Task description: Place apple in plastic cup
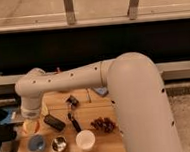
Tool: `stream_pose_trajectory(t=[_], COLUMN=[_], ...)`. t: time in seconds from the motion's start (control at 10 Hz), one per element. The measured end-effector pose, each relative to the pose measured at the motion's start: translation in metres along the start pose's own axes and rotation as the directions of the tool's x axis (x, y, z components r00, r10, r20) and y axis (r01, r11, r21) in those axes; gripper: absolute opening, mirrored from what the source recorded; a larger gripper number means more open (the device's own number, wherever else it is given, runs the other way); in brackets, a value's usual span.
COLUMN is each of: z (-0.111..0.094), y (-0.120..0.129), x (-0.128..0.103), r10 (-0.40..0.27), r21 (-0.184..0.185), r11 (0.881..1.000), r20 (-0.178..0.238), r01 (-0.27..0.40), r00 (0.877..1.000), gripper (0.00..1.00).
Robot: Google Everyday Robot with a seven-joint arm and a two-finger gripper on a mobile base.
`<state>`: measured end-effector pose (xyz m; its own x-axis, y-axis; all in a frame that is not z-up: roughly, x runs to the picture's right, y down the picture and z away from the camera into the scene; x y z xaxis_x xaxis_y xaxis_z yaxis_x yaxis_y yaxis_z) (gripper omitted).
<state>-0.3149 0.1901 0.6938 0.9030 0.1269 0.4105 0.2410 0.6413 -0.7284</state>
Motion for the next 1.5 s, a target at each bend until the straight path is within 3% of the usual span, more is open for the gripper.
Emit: stream_pose_trajectory(t=[0.3, 1.5], z=[0.022, 0.022], y=[0.018, 0.020], x=[0.005, 0.008], r10=[0.065, 0.067], r21=[-0.027, -0.027], r11=[0.998, 0.997], r20=[-0.009, -0.018], r01=[-0.065, -0.067], r00=[0.998, 0.998], gripper=[0.00, 0.00])
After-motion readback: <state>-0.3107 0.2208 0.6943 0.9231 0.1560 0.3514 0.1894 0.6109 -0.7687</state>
